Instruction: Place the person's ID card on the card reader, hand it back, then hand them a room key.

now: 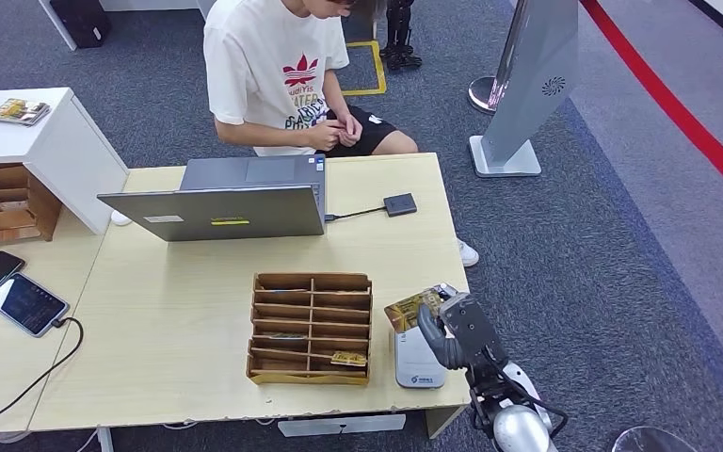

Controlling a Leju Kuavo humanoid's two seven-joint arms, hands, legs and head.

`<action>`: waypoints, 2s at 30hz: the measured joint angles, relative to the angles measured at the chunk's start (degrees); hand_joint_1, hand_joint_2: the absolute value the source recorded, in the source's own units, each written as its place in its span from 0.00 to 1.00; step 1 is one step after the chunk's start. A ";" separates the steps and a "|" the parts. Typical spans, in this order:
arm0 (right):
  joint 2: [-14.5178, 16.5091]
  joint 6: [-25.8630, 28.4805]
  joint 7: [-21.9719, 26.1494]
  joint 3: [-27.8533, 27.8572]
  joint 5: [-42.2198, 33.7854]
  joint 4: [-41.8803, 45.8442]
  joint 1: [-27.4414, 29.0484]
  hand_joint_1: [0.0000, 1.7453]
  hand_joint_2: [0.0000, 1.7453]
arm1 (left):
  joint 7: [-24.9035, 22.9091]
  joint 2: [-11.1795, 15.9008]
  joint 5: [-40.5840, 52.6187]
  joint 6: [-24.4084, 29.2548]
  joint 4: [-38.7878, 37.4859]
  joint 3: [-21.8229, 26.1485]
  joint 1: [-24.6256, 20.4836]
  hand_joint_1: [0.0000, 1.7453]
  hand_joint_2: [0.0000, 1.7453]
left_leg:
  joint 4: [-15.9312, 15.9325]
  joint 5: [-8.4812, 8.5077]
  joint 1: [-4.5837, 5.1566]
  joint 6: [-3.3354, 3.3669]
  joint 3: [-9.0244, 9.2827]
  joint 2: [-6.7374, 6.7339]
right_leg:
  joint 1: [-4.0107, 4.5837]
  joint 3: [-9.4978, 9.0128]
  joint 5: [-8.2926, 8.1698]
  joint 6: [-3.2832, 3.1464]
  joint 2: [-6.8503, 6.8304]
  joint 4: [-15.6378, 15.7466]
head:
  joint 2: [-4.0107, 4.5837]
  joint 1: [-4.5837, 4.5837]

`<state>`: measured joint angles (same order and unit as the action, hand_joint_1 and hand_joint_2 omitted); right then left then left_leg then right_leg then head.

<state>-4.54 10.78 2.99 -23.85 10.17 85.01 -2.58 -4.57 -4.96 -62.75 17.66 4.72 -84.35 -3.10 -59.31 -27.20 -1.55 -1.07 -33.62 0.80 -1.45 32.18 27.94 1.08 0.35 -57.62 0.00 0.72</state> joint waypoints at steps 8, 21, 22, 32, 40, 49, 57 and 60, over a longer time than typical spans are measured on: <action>-0.05 0.00 -0.01 0.03 0.05 -0.25 0.02 1.00 1.00 | 0.00 -0.01 0.00 0.00 0.00 0.00 0.00 0.00 1.00 | 0.00 0.00 0.00 0.00 0.00 0.00 | 0.00 0.00 0.00 0.00 0.00 0.00 | 0.00 0.00; -0.11 2.44 -5.42 0.33 13.27 -2.81 0.02 1.00 1.00 | -0.07 -0.03 -0.76 -0.16 -0.02 0.00 0.00 0.00 1.00 | 0.00 0.00 0.00 0.00 0.00 0.00 | 0.00 0.00 0.00 0.00 0.00 0.00 | 0.00 0.00; -0.10 2.60 -6.14 0.48 14.58 -3.06 0.03 1.00 1.00 | -0.07 -0.05 -0.83 -0.22 -0.07 0.00 0.00 0.00 1.00 | 0.00 0.00 0.00 0.00 0.00 0.00 | 0.00 0.00 0.00 0.00 0.00 0.00 | 0.00 0.00; 0.24 1.86 -8.46 1.97 20.84 -6.34 1.32 1.00 1.00 | 0.08 -0.56 -2.09 -0.29 -0.69 0.10 -0.15 0.00 1.00 | 0.01 0.00 0.00 0.00 -0.03 0.00 | 0.00 0.00 0.00 0.00 0.00 0.00 | 0.00 0.00; 4.26 -0.19 -10.18 -0.96 22.24 -12.28 -4.53 1.00 1.00 | -2.59 -1.66 -4.55 1.55 -0.16 1.22 -1.83 0.00 1.00 | 0.01 0.06 0.01 0.01 0.09 0.04 | -0.01 -0.04 -0.03 -0.03 -0.02 -0.03 | 0.00 0.02; 4.61 -0.61 -10.49 -2.41 22.20 -15.16 -6.11 1.00 1.00 | -2.49 -1.64 -4.98 1.57 -0.13 1.25 -1.79 0.00 1.00 | 0.01 0.04 0.05 0.02 0.03 0.03 | -0.03 0.00 -0.02 -0.01 0.01 -0.02 | 0.00 0.02; 4.91 -1.26 -11.14 -3.95 22.46 -17.58 -7.48 1.00 1.00 | -2.49 -1.64 -5.32 1.61 -0.12 1.25 -1.77 0.00 1.00 | 0.01 0.05 0.05 0.02 0.03 0.03 | -0.03 0.00 -0.02 -0.01 0.00 -0.03 | 0.00 0.03; 4.91 -1.28 -11.37 -4.44 22.59 -18.33 -8.04 1.00 1.00 | -2.49 -1.64 -5.41 1.58 -0.13 1.26 -1.77 0.00 1.00 | 0.01 0.05 0.05 0.02 0.03 0.03 | -0.03 0.00 -0.02 -0.01 0.01 -0.03 | 0.00 0.02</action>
<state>0.37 9.50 -8.37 -28.29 32.76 66.67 -10.62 -7.06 -6.60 -68.16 19.25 4.60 -83.09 -4.87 -59.30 -27.15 -1.50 -1.05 -33.59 0.83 -1.48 32.18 27.92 1.07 0.36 -57.65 0.00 0.74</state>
